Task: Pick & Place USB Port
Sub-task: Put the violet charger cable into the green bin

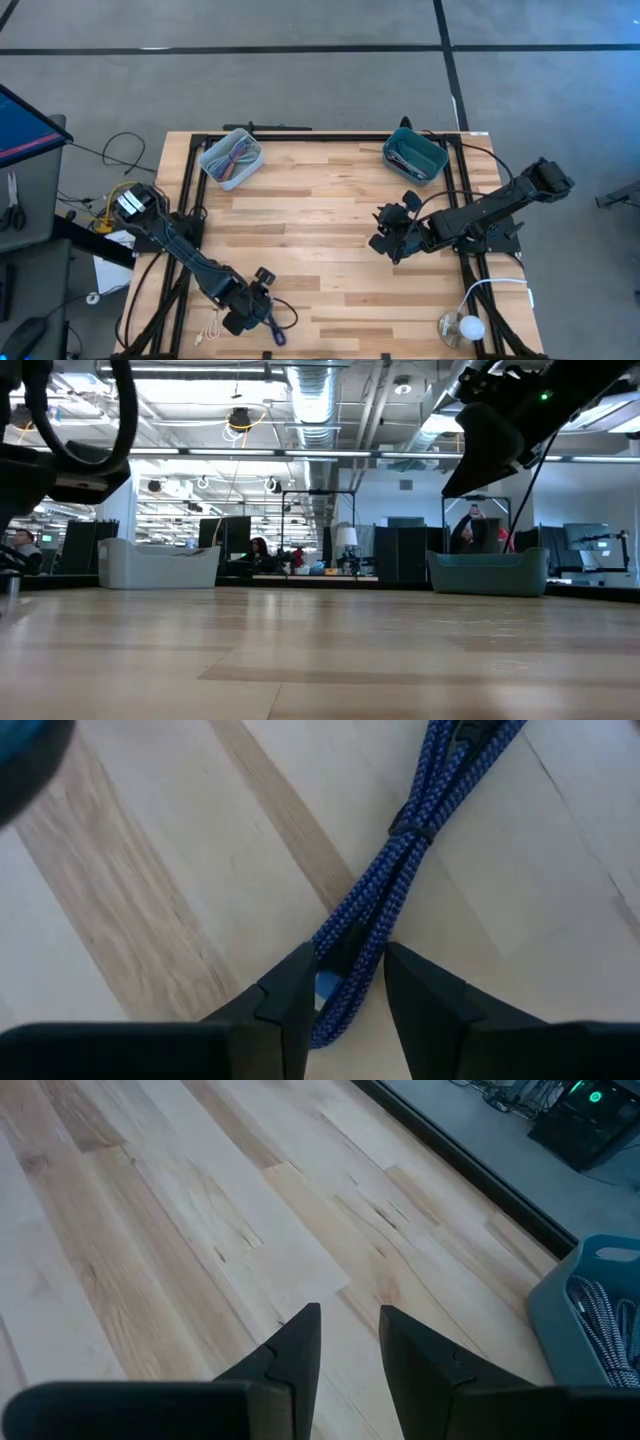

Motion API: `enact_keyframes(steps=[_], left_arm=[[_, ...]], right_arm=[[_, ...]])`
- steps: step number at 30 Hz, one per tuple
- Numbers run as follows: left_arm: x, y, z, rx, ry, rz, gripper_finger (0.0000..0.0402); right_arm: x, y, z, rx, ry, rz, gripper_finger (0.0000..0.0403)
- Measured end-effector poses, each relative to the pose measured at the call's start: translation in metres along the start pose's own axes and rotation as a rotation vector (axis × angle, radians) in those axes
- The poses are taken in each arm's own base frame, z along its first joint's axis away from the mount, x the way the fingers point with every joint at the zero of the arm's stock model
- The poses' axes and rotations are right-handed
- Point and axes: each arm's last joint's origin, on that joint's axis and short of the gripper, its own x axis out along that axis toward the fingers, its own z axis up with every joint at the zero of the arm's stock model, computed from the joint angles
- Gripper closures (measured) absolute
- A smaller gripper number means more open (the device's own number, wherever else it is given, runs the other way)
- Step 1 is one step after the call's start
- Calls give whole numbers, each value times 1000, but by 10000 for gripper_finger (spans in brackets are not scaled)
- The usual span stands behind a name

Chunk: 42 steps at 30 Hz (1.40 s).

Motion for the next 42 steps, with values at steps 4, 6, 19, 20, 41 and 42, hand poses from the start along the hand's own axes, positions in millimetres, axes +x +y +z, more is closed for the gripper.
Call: enact_keyframes(steps=[4,6,19,20,41,42], left_arm=[[9,1,-6,-3,12,21,280],[15,2,-11,-9,14,12,280],[7,9,-17,-33,-31,32,363],[5,10,-17,-35,-34,33,372],[-35,102,-19,-253,-129,432,372],[-37,106,-20,-262,-132,446,372]], right_arm=[[0,0,0,0,0,0,305],[0,0,0,0,4,5,305],[0,1,0,0,15,18,305],[0,1,0,0,15,18,305],[-13,29,42,5,-136,435,305],[-14,30,44,0,-148,450,305]])
